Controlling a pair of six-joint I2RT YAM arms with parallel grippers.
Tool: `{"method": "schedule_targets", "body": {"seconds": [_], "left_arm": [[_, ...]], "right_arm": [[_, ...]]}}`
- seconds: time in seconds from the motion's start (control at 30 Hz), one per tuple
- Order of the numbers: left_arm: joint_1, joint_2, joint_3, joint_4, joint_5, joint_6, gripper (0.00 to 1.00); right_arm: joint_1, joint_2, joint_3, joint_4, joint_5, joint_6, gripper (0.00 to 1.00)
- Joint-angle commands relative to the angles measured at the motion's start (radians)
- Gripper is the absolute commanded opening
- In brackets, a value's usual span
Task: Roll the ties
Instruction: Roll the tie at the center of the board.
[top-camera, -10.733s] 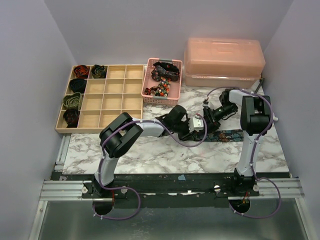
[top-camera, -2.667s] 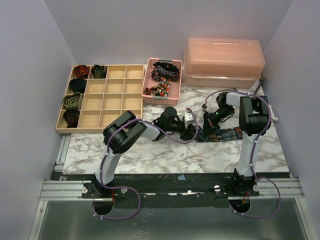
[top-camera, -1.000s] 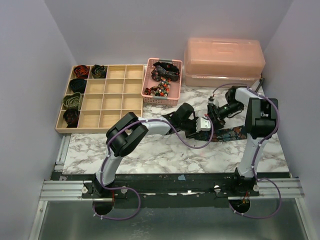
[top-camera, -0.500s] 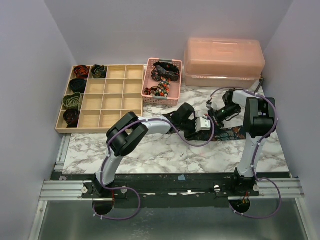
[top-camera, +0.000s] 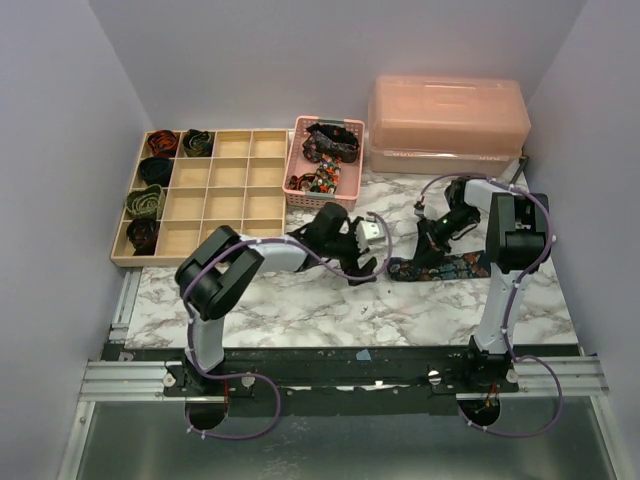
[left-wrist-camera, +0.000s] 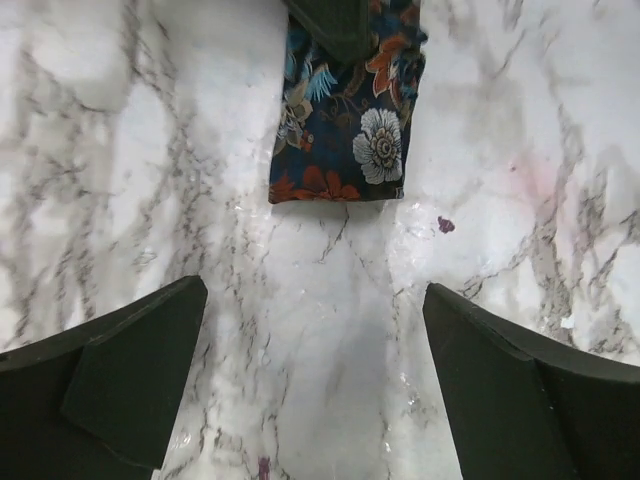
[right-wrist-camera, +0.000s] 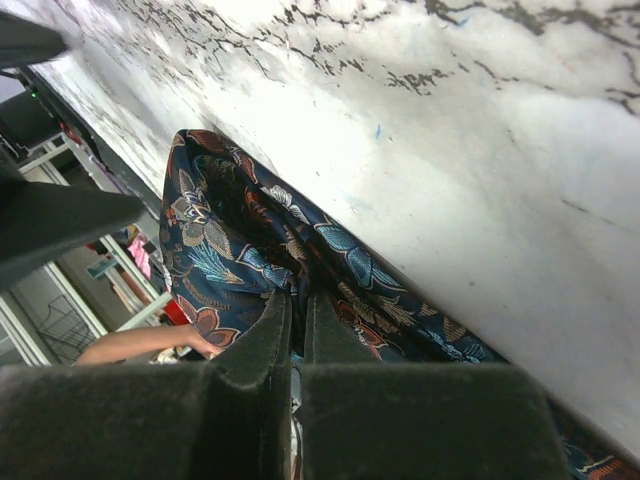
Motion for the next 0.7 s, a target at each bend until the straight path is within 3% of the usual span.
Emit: {"method": "schedule_targets", "body": {"seconds": [0.0,0.03,0.13,0.23,0.67], "left_arm": [[0.079,-0.134,-0.28,0.665,0.1,-0.277,0.98],[0.097,-0.125,-0.297,0.731,0.103,-0.361,0.98],[0.126,-0.068,-0.098,0.331,0.312,-0.303,0.98],[0.108,-0.068,-0.182,0.515,0.248,-0.345,0.98],[0.016,0.148,-0.164,0.693,0.123,-0.334,0.96]], "right_arm": [[0.006,0.056,-0.032,0.233,0.224,-0.085,0.0],[0.01,0.052,-0.035,0.239,0.206,-0.092,0.0],[0.013,0.042,-0.047,0.268,0.18,-0.085,0.0],[0.054,0.036,-0.046,0.299,0.146,-0.055,0.0],[0.17,0.025,-0.061,0.39,0.08,0.064,0.0]]}}
